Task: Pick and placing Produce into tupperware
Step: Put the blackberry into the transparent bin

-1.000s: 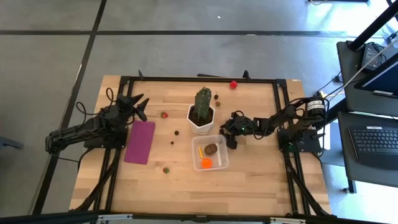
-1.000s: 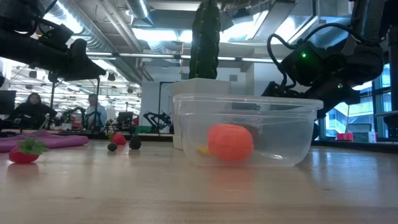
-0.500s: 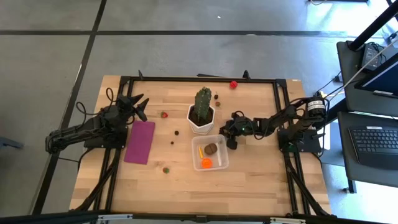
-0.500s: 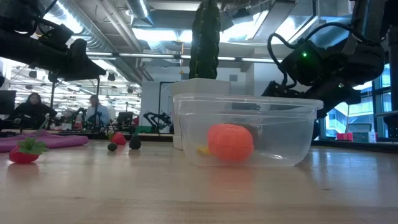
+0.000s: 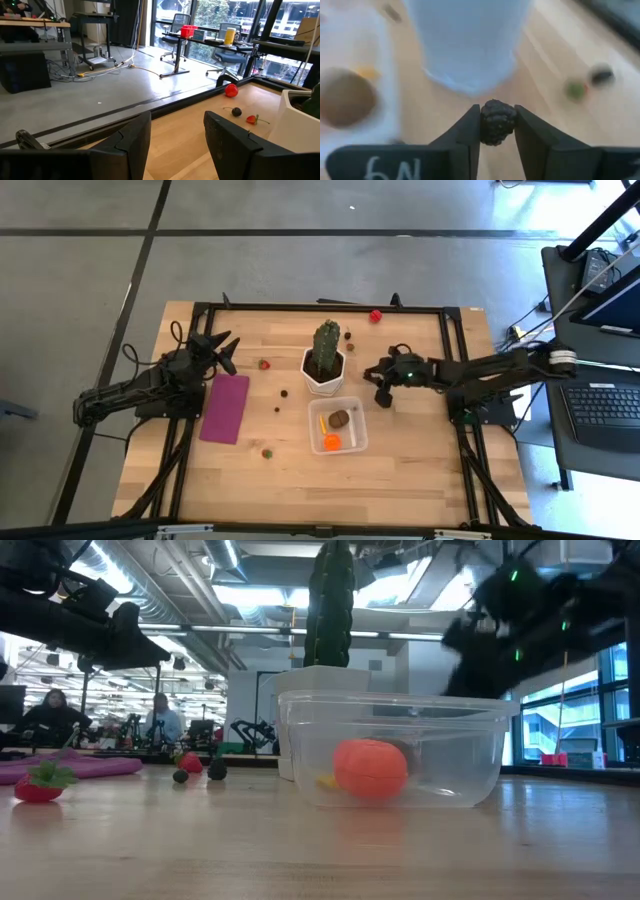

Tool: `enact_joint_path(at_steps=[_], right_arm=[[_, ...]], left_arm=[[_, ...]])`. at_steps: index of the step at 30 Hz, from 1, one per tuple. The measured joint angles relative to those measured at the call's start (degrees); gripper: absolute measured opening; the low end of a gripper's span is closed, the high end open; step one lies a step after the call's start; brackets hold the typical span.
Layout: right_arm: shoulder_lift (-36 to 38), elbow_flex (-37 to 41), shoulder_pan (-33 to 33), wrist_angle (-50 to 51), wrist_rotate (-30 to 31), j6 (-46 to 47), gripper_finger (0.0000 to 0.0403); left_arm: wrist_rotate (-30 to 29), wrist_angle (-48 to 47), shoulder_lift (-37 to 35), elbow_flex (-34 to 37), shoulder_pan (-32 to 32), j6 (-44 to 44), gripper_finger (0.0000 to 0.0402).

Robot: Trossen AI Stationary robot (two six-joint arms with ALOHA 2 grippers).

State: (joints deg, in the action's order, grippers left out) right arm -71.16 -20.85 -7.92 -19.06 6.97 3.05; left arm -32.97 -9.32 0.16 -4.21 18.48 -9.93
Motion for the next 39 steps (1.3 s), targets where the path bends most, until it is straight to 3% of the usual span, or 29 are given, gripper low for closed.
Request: enact_joint_path(at_steps=[4, 7, 13, 20, 27, 34, 39], right_arm=[[5.47, -4.09, 2.82, 3.49, -4.02, 2.58, 0.0100], [5.30, -10.06, 5.92, 9.94, -4.00, 0.35, 0.0100], [-2.07, -25.43, 9.73, 26.84, -4.03, -1.56, 0.0100], [-13.80, -37.33, 10.52, 38.93, -4.22, 13.25, 0.0100], [-26.04, -43.51, 14.88, 44.97, -8.23, 23.43, 0.0100], [-33.55, -46.63, 18.62, 44.89, -5.62, 26.15, 0.0101], [-34.66, -47.34, 18.91, 44.84, -3.85, 26.76, 0.0148]], left_arm=[[0.00, 0.00, 0.01, -0.02, -0.02, 0.00, 0.0176], [0.00, 0.00, 0.00, -0.01, -0.02, 0.00, 0.0176], [0.01, 0.00, -0.01, 0.00, 0.00, 0.00, 0.0176], [0.04, 0.00, 0.01, 0.00, 0.00, 0.00, 0.0176], [0.02, 0.00, -0.01, 0.00, -0.02, 0.00, 0.0176], [0.02, 0.00, 0.00, -0.01, -0.02, 0.01, 0.0176], [0.02, 0.00, -0.02, 0.00, 0.00, 0.02, 0.0176]])
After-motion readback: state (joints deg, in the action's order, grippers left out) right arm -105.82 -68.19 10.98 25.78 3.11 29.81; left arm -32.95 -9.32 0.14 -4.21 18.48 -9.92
